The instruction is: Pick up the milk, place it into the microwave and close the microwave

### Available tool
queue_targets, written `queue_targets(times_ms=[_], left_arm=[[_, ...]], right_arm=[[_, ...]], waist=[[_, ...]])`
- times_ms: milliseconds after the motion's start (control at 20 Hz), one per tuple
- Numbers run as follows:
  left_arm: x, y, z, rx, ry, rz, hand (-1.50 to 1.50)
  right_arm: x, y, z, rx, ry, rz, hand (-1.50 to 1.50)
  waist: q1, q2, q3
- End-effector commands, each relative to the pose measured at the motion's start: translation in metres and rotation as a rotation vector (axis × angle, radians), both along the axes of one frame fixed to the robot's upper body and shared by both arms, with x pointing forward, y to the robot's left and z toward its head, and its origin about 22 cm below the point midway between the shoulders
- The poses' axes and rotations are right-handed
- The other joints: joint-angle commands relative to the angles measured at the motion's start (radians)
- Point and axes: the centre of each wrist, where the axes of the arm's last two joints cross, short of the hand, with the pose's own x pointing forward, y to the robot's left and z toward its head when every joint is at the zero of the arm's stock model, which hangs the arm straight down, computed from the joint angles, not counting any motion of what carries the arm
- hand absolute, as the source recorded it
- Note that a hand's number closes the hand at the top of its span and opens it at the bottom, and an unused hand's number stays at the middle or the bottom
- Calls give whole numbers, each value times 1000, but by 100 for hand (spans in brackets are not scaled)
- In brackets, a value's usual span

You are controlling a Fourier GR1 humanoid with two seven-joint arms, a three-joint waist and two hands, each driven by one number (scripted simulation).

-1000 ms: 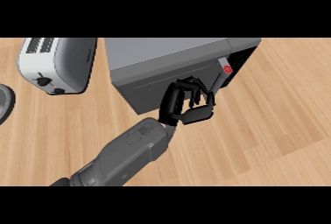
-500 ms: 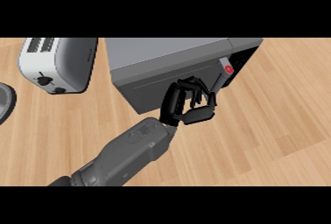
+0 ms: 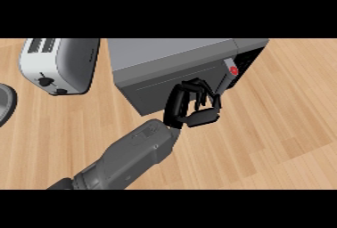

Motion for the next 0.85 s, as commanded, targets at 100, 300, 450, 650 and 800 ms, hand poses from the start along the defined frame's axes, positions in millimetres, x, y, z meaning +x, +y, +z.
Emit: queue_targets(times_ms=[100, 300, 450, 650, 800], left_arm=[[23, -1, 20, 7, 2, 12, 150], [26, -1, 22, 11, -6, 21, 150], [22, -1, 17, 11, 3, 14, 150], [23, -3, 18, 15, -4, 8, 150], [24, -3, 20, 11, -5, 17, 150]], right_arm=[[5, -13, 4, 31, 0, 4, -150], [6, -19, 3, 35, 12, 8, -150], [9, -24, 8, 48, -3, 26, -150], [12, -30, 14, 40, -8, 30, -150], [15, -34, 18, 36, 1, 24, -150]], waist=[[-2, 9, -3], [-4, 12, -2], [-11, 13, -2], [-4, 13, -2], [7, 13, -3]])
